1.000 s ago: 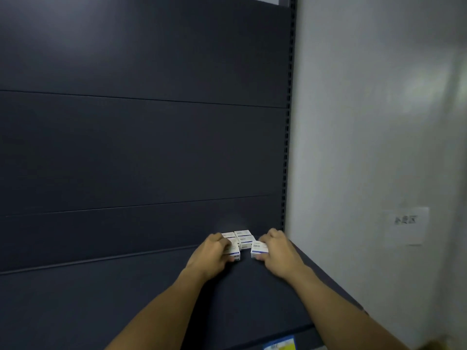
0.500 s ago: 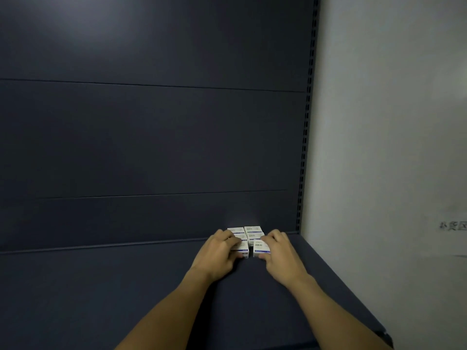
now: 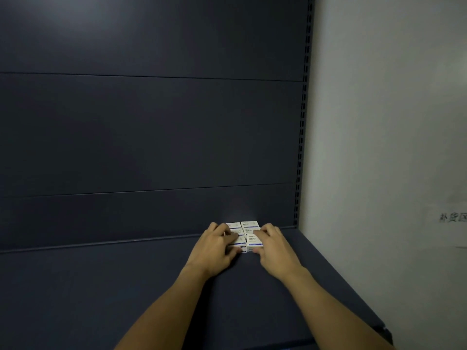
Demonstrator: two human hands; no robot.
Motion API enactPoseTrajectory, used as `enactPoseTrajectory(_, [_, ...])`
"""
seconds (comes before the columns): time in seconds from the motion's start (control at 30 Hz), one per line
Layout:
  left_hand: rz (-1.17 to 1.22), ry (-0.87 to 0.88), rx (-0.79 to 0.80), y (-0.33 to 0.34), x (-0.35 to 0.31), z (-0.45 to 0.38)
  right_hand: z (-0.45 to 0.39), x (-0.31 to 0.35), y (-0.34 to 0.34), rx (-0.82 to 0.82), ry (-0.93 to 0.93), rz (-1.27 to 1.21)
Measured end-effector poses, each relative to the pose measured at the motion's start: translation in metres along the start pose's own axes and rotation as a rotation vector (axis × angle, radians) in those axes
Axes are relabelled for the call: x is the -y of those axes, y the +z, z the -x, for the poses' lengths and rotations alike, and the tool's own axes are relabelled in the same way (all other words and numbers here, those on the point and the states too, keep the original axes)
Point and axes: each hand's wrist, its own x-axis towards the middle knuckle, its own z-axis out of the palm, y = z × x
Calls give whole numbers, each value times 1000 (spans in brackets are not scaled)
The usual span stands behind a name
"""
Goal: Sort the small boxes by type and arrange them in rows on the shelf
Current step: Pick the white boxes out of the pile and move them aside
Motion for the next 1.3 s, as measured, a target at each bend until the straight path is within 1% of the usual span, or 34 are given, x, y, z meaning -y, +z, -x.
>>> enactPoseTrajectory(0.2, [15,-23,-8,-4,-5,3,0,0,1,47,26,118])
enactPoseTrajectory(0.3, [11,-41,3,-6,-7,4,0,1,1,81,42,140])
enactPoseTrajectory(0.5, [-109,-85,40,-12,-9,6,-1,7,-4,142,60,193])
enactPoseTrajectory(0.63, [-167,-102,35,-24,-8,11,-7,9,-19,166,25,237])
enactPoseTrajectory(0.77, [-244,-123,74,-55,9,25,-13,20,-36,193,-45,277])
enactPoseTrajectory(0.9, [-346,-203,123,-100,46,49,-21,50,-39,240,-84,293])
enactPoseTrajectory(1.07, [-443,-336,217,-153,92,91,-30,108,-37,286,-119,234])
enactPoseTrajectory(1.3, [-399,-495,317,-214,142,176,-34,219,-14,339,-202,182])
